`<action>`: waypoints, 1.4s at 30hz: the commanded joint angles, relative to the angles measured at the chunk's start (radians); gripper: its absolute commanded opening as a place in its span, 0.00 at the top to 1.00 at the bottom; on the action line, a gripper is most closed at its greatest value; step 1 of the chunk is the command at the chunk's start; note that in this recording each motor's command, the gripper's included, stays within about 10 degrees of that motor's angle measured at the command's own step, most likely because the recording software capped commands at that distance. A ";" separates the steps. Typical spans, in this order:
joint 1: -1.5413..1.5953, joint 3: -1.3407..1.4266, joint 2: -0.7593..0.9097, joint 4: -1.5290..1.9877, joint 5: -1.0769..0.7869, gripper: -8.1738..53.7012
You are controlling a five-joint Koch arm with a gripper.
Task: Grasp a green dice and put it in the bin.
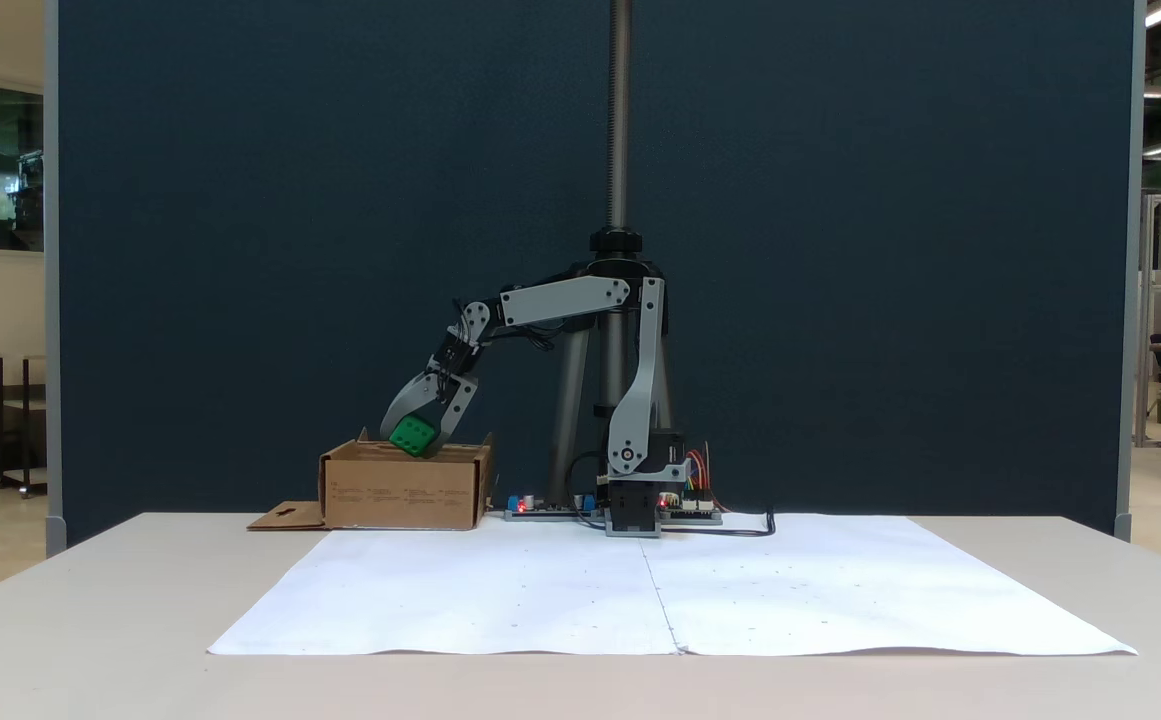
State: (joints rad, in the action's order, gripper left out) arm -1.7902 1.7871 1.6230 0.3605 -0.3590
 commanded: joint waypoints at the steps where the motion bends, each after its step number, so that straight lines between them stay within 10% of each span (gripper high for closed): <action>1: -0.014 -0.018 -0.005 0.008 -0.023 0.61; 10: -0.017 -0.017 -0.055 -0.058 -0.021 0.11; 26: 0.313 -0.210 0.179 -0.262 0.403 0.18; 42: 1.140 -0.181 0.377 -0.368 0.414 0.17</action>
State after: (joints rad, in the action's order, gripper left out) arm -0.6903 1.6153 1.9482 0.0828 -0.0169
